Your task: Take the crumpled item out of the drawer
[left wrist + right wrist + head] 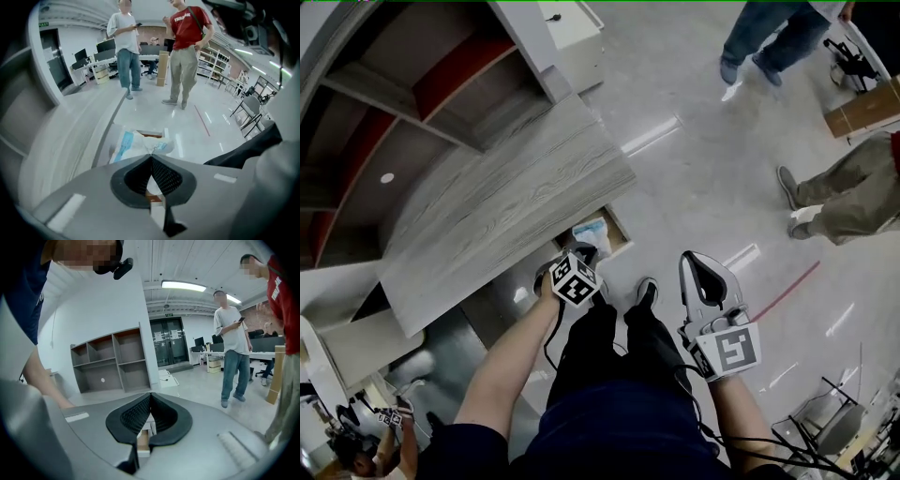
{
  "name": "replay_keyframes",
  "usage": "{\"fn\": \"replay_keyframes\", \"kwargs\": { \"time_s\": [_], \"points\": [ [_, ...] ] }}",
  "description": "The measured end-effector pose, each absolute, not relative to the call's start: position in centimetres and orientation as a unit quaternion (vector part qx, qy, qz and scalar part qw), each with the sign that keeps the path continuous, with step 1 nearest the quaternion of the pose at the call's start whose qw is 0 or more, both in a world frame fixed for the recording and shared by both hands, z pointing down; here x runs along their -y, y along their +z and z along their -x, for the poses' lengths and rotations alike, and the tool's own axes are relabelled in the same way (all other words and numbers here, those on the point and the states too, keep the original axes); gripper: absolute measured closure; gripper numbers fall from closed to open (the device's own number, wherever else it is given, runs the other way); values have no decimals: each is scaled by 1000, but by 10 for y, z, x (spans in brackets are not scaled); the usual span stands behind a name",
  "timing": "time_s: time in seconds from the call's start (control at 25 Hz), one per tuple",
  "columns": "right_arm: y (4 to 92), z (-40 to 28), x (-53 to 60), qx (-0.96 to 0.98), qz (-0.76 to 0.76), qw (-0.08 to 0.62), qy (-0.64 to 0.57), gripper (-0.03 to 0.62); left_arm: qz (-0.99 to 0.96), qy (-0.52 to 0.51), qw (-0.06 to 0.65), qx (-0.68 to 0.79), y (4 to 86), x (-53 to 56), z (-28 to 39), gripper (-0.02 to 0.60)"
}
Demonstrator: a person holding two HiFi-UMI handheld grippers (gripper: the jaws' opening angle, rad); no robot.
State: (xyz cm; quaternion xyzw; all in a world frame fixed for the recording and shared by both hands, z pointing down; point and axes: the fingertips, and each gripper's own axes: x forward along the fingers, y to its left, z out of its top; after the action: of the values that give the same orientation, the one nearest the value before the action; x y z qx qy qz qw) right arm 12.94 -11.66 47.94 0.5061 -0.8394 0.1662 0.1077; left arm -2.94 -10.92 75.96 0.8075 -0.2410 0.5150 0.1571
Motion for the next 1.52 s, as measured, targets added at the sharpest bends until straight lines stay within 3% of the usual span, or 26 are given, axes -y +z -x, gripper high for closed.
{"fn": "replay_keyframes", "kwargs": {
  "time_s": [0.64, 1.52],
  "points": [
    [439, -92, 120, 882, -448, 90, 115, 588, -847, 353, 142, 371, 612, 106, 45, 577],
    [382, -57, 139, 906, -416, 47, 66, 588, -861, 116, 28, 494, 367, 104, 66, 577]
  ]
}}
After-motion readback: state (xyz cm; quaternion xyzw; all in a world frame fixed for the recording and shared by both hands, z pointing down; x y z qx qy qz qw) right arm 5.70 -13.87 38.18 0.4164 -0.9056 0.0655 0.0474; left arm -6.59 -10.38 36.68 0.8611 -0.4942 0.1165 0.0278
